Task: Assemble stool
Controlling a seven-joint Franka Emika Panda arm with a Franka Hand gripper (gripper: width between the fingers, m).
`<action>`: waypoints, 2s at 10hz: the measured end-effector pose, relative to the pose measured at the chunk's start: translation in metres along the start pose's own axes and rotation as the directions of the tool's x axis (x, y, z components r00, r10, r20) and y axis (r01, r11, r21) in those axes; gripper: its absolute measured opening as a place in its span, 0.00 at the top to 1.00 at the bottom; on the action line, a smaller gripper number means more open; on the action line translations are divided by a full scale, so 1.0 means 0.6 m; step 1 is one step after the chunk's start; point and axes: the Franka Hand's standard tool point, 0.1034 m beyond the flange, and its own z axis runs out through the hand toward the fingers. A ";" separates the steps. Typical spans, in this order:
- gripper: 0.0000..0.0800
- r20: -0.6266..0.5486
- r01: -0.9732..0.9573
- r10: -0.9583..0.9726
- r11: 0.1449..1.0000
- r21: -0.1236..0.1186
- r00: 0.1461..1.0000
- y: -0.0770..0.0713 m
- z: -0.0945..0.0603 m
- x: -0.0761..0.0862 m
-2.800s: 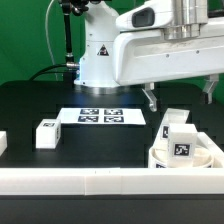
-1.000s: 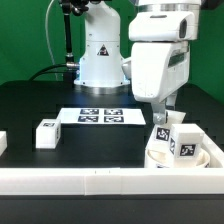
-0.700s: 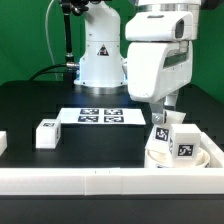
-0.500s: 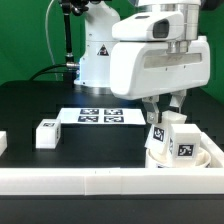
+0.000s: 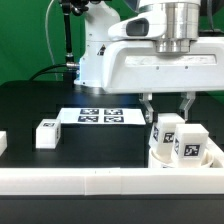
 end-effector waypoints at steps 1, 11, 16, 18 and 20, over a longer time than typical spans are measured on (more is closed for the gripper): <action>0.58 -0.013 -0.106 0.106 0.994 -0.005 0.994 0.000 0.000 0.000; 0.57 0.009 -0.828 0.828 0.560 0.010 0.560 0.001 -0.001 -0.020; 0.57 0.025 -0.970 0.970 0.242 0.013 0.242 0.004 -0.001 -0.024; 0.57 0.037 -0.993 0.992 0.119 0.012 0.119 0.004 -0.001 -0.025; 0.57 0.062 -0.999 0.997 -0.046 0.013 -0.045 0.008 -0.001 -0.027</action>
Offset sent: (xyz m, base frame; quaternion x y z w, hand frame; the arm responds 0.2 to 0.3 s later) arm 0.0000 0.0000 0.0000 0.0000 0.0000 0.1938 0.9810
